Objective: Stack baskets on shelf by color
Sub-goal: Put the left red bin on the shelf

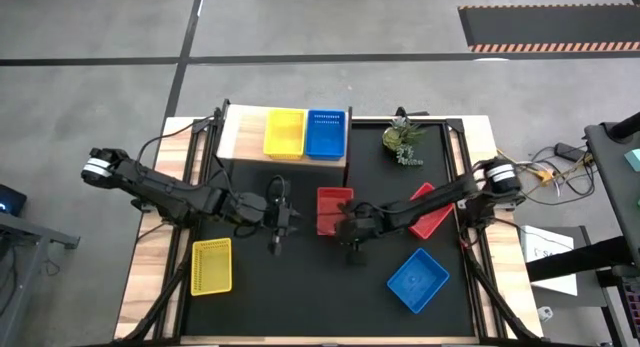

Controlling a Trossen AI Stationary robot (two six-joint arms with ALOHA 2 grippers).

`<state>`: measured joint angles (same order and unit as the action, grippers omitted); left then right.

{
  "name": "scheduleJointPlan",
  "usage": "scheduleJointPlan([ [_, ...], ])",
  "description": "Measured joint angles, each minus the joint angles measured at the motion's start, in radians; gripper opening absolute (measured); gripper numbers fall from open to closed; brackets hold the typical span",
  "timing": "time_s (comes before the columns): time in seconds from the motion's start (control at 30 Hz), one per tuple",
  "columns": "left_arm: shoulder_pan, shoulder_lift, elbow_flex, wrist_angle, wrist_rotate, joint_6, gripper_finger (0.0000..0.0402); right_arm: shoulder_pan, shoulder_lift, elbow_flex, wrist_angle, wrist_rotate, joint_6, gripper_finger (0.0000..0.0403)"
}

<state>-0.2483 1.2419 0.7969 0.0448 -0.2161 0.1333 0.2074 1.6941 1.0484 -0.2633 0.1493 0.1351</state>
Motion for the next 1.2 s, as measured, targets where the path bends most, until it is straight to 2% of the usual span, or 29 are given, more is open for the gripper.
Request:
scheduleJointPlan([
  [0.27,-0.016,0.0,-0.01,-0.003,0.002,-0.038,0.0061,0.004,0.167,0.22,-0.115,0.015,-0.088,0.0013],
  [0.43,-0.017,0.0,-0.029,-0.034,0.005,-0.122,0.0061,0.002,0.193,0.271,-0.121,0.006,-0.131,0.0034],
  [0.73,-0.019,0.0,-0.069,-0.035,0.031,-0.207,0.0061,0.001,0.186,0.288,-0.129,0.005,-0.136,0.0142],
  [0.87,-0.024,0.0,-0.063,-0.034,0.036,-0.226,0.0062,0.001,0.165,0.287,-0.162,0.008,-0.136,0.0179],
  [1.0,-0.024,0.0,-0.065,-0.034,0.059,-0.273,0.0073,0.002,0.123,0.278,-0.219,0.008,-0.136,0.0195],
  [1.2,-0.024,0.0,-0.067,-0.036,0.059,-0.381,0.0092,0.004,0.03,0.23,-0.275,0.008,-0.142,0.0191],
])
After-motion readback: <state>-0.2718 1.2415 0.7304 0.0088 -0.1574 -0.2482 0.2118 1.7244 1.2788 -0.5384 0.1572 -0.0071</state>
